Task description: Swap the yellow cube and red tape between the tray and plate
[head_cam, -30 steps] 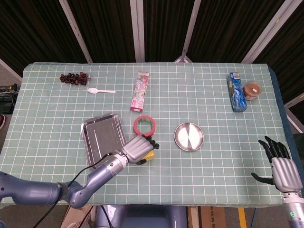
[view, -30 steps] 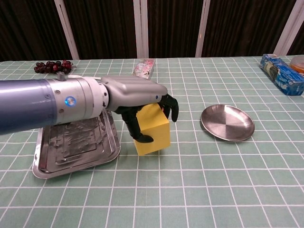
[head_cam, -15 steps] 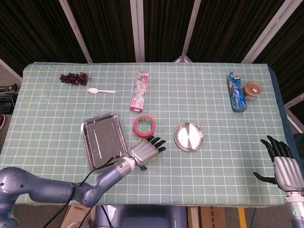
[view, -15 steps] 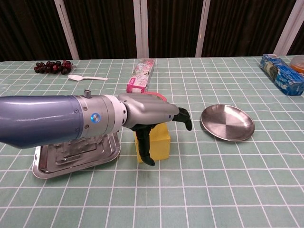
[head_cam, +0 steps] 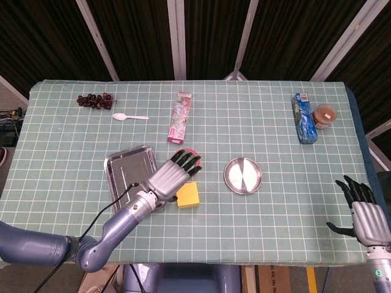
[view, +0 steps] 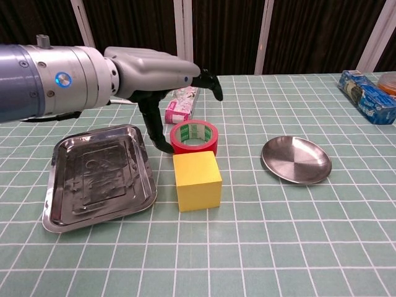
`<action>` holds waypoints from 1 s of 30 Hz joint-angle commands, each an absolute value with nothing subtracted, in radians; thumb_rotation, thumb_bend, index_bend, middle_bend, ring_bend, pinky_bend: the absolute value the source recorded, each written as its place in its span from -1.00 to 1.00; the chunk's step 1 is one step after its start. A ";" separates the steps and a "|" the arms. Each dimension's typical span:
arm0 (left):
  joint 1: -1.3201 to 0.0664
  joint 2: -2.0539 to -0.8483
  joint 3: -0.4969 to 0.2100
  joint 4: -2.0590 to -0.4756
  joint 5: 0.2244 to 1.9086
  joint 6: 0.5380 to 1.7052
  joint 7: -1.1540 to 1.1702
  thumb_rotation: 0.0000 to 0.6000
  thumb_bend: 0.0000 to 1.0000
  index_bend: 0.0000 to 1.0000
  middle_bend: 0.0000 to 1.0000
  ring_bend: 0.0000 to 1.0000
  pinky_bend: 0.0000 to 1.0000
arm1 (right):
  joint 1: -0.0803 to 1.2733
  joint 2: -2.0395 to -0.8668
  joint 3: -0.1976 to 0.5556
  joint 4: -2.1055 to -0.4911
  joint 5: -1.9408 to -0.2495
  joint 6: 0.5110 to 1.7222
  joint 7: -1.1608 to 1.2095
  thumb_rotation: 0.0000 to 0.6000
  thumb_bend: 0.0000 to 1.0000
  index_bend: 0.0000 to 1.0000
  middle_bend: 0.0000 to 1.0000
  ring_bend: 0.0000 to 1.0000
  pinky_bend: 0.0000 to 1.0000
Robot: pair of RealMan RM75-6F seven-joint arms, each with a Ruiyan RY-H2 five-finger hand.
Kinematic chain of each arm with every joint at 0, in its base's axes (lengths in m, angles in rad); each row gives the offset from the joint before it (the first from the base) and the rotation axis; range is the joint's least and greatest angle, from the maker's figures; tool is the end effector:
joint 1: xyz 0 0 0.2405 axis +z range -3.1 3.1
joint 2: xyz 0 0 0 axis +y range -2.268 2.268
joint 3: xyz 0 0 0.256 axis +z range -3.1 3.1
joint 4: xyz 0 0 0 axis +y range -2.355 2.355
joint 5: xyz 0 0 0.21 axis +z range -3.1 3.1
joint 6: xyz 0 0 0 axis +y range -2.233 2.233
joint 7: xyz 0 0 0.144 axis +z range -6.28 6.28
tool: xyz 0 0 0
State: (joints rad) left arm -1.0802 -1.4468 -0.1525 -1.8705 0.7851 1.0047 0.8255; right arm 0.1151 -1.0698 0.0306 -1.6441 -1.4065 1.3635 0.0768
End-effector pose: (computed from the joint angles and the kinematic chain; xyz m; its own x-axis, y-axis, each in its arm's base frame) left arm -0.0199 0.3141 -0.0093 0.6746 0.1656 0.7193 0.6295 -0.6379 -0.4436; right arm -0.3237 -0.1847 0.1588 0.3242 -0.1239 0.9378 -0.9403 0.0665 0.3339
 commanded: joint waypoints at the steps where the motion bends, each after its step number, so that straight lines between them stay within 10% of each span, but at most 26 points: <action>1: -1.091 -1.465 -0.174 -1.756 0.749 0.956 0.755 1.00 -1.00 -0.70 -1.00 -1.00 -1.00 | 0.116 -1.077 0.034 -1.646 -1.397 1.358 0.058 1.00 -0.91 -0.76 -1.00 -0.87 -1.00; 30: -1.151 -1.721 -0.179 -1.165 0.915 0.650 0.382 1.00 -1.00 -0.73 -1.00 -1.00 -0.98 | 0.128 -1.103 0.054 -1.628 -1.331 1.293 0.021 1.00 -0.91 -0.76 -1.00 -0.87 -1.00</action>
State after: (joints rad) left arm -1.1493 -1.7075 -0.1830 -1.1811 0.9011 0.6562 0.3937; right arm 0.1282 -1.1031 0.0543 -1.6278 -1.3305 1.2930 0.0208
